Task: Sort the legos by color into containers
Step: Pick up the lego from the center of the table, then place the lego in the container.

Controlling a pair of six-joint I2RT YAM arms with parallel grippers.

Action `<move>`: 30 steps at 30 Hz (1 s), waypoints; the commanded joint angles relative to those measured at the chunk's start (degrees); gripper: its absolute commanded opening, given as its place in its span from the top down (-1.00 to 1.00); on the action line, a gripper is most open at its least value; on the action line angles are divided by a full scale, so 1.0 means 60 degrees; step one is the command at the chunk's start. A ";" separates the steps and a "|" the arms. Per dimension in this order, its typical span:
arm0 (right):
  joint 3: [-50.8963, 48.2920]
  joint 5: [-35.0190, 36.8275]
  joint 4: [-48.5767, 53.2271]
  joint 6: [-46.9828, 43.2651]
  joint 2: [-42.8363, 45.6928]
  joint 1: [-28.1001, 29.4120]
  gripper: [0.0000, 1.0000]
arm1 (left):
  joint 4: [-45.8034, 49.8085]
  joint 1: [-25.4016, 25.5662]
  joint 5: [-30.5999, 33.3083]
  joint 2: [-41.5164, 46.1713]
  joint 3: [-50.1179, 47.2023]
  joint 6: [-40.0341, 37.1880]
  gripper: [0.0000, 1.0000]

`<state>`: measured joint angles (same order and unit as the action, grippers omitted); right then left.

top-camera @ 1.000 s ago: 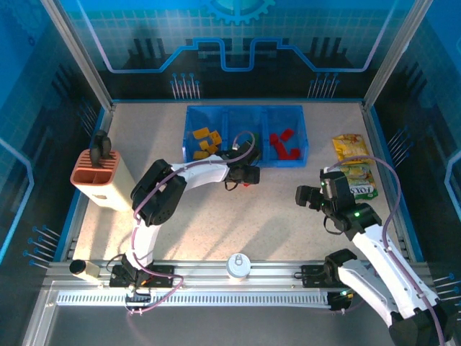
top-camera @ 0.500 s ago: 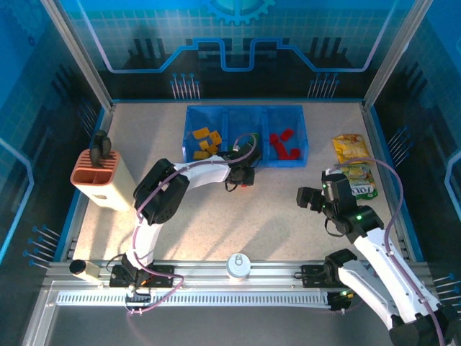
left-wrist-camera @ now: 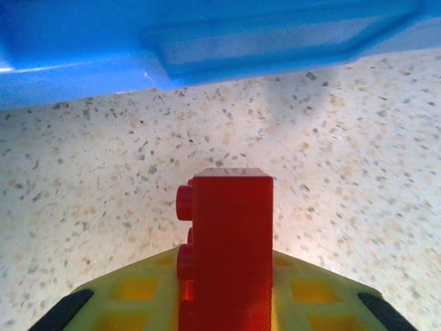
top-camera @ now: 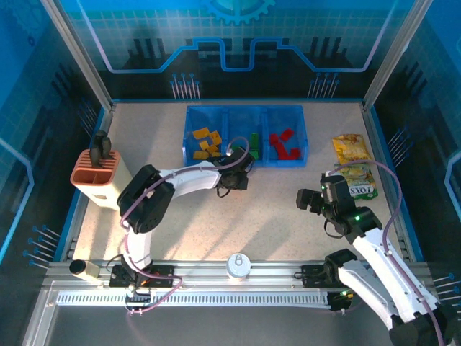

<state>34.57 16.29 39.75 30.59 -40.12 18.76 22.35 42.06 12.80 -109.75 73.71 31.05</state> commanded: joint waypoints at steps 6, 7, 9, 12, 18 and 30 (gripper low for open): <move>-0.0018 0.0500 0.0083 0.0140 -0.0023 0.0139 -0.98 | -0.0111 0.0251 0.0204 0.1640 -0.0380 -0.0461 0.73; -0.0004 0.0520 0.0084 0.0097 -0.0012 0.0139 -0.97 | -0.0111 0.0309 0.0221 0.1818 -0.0377 -0.0525 0.73; -0.0059 0.0564 0.0034 0.0060 0.0068 0.0139 -0.98 | -0.0090 0.0370 0.0269 0.2126 -0.0325 -0.0649 0.73; -0.0129 0.0566 -0.0047 0.0037 0.0236 0.0139 -0.98 | 0.0002 0.0417 0.0304 0.2461 -0.0147 -0.0790 0.73; -0.0166 0.0362 -0.0075 -0.0030 0.0474 0.0154 -0.99 | 0.0204 0.0474 0.0384 0.2898 0.0295 -0.1096 0.74; -0.0238 -0.0123 -0.0271 -0.0268 0.0602 0.0169 -0.99 | 0.0188 0.0566 0.0465 0.3640 0.0969 -0.1723 0.74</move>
<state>33.71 17.12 39.20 30.24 -37.43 18.83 22.87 45.19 14.41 -89.89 77.21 23.27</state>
